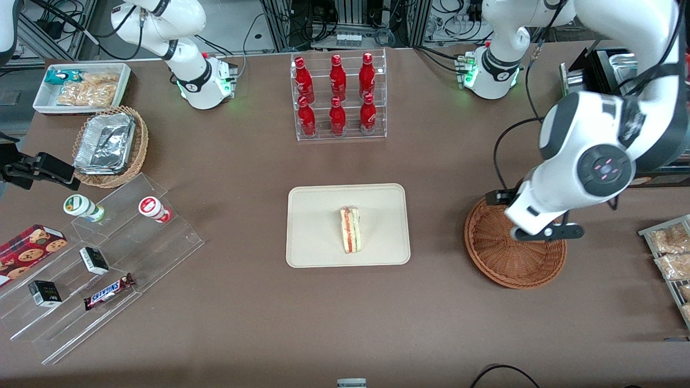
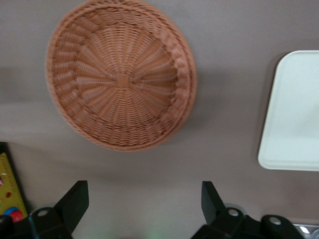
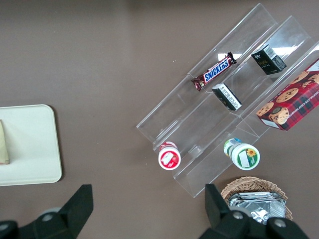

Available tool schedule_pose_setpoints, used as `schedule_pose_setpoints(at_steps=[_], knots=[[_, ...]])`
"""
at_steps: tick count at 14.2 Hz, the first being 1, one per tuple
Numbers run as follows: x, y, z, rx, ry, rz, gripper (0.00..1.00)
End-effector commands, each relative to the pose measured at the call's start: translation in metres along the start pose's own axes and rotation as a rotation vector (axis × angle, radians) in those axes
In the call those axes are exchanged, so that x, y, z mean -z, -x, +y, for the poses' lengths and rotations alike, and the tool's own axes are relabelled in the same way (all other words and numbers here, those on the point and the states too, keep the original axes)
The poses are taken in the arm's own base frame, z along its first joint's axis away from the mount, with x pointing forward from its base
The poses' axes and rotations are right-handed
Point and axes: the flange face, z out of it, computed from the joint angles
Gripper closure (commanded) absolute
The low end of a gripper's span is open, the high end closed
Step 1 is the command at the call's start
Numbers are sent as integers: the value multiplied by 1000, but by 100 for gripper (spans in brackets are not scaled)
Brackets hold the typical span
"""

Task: Place sandwich from basket to tray

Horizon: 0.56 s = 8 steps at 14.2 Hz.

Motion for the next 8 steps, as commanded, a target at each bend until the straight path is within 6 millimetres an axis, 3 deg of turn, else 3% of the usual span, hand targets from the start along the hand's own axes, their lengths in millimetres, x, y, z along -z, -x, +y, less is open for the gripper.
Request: schedule_pose_setpoints(at_steps=[1, 5, 8], knots=[[24, 44, -39, -44, 29, 49, 0], [62, 67, -79, -129, 26, 94, 0], [75, 71, -87, -103, 30, 127, 0]])
